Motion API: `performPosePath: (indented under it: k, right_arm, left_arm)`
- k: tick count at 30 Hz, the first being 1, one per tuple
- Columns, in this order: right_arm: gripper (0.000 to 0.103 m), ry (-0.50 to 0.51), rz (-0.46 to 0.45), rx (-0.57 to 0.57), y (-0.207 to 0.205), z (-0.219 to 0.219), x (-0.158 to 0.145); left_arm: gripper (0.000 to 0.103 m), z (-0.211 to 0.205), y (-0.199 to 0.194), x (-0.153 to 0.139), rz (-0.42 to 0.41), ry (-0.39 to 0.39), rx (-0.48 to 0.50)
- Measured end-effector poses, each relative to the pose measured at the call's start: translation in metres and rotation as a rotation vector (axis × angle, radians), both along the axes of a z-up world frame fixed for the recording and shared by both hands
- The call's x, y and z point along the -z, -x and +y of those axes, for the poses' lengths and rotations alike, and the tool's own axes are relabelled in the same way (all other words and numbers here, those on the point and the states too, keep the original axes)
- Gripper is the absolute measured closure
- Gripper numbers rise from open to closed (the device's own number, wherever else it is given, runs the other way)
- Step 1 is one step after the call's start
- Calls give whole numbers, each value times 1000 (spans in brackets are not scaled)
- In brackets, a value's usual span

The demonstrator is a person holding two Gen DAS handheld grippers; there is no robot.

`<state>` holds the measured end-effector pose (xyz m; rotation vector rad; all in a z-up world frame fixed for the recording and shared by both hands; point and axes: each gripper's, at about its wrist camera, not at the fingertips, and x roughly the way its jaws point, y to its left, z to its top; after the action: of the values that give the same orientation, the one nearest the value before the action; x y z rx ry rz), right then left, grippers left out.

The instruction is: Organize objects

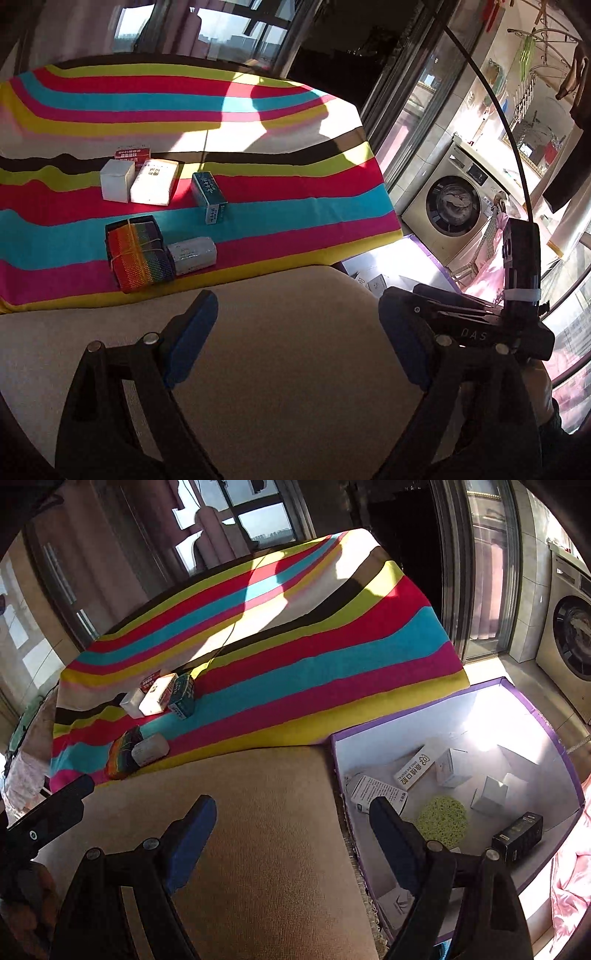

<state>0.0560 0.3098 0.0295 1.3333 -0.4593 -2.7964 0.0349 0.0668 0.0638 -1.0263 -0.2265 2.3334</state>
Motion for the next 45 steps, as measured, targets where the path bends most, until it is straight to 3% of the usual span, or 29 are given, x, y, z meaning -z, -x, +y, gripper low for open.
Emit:
performPosePath:
  k: [6,12,19,36,37,45]
  right_arm:
    - [17,-25,-4,-99,26,-39,-1]
    - [17,-1,-6,-189,48,-75,-3]
    - [17,6,-26,-271,70,-107,1]
    - [17,-2,-70,-317,95,-126,12]
    - [17,-4,-72,-318,96,-127,13]
    - [17,-33,-83,-340,111,-144,18]
  left_arm:
    - [18,-41,14,9,-49,22,-137]
    - [27,-58,40,21,-133,37,-240]
    - [29,-72,77,37,-236,48,-362]
    - [30,-46,129,65,-347,221,-407]
    - [34,-45,129,66,-352,224,-401]
    - [35,-67,122,63,-319,145,-438]
